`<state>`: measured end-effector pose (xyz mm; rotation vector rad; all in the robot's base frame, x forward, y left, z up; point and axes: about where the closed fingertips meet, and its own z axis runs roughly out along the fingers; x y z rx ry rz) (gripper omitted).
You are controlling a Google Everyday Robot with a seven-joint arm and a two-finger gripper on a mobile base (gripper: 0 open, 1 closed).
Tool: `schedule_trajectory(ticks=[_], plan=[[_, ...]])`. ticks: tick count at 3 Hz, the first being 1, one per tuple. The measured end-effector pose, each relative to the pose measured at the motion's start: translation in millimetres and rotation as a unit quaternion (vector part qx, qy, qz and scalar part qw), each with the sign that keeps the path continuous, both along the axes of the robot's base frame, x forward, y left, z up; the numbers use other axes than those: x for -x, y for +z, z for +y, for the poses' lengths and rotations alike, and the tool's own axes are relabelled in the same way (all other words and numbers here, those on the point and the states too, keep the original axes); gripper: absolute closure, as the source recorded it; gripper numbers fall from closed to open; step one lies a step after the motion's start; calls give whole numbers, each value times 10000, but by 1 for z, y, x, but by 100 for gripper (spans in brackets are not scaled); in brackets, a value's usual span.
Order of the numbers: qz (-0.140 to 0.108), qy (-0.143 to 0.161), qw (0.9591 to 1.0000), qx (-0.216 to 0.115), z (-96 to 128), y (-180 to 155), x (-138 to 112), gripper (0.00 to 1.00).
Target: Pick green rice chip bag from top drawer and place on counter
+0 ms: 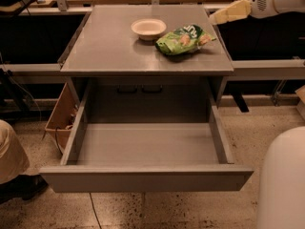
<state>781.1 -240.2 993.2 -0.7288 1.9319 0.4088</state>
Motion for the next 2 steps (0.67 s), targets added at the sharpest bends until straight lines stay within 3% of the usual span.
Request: schedule_trajectory(ticks=[1, 2], plan=[[-175, -173, 9991, 336, -36, 29, 30, 0], [-193, -181, 9991, 338, -37, 32, 32, 0]])
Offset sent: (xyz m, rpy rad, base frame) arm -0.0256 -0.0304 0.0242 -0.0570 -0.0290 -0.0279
